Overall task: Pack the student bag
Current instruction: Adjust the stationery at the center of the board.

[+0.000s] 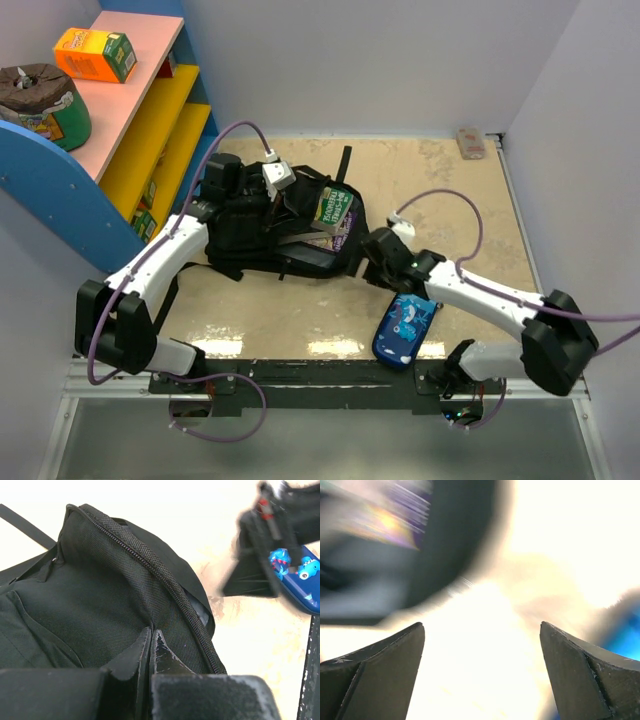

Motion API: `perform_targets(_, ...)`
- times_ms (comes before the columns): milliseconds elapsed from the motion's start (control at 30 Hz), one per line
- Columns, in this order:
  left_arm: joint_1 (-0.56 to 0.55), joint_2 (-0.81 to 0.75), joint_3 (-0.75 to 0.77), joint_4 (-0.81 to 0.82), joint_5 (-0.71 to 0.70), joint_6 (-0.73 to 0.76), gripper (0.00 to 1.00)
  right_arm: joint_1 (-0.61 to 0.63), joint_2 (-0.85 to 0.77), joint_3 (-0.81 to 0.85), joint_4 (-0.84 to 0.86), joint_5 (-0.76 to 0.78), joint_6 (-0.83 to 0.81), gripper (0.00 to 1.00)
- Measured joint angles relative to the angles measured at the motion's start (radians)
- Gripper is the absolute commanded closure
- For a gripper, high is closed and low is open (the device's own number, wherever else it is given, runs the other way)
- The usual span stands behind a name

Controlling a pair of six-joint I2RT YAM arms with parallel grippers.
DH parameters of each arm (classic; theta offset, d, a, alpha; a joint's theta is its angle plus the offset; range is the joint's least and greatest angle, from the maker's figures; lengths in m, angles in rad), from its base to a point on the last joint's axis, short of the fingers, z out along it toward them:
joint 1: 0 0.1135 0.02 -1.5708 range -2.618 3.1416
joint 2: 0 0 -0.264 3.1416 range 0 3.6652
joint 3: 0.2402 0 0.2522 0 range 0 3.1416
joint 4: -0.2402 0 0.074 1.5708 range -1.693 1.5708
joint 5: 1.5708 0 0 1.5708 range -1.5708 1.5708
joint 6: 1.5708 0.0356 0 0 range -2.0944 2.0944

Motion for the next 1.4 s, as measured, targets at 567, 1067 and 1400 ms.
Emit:
perform_targets(567,0.000,-0.019,0.000,0.000,-0.010,-0.001,1.00,0.001,-0.496,-0.106,-0.766,0.069,0.520,0.05)
perform_targets(1067,0.000,-0.019,0.000,0.000,0.002,-0.002,1.00,0.052,-0.339,-0.129,-0.771,0.077,0.644,0.01)
perform_targets(1400,0.000,-0.019,0.000,-0.007,0.002,0.001,1.00,0.061,-0.195,-0.125,-0.682,0.111,0.653,0.01)
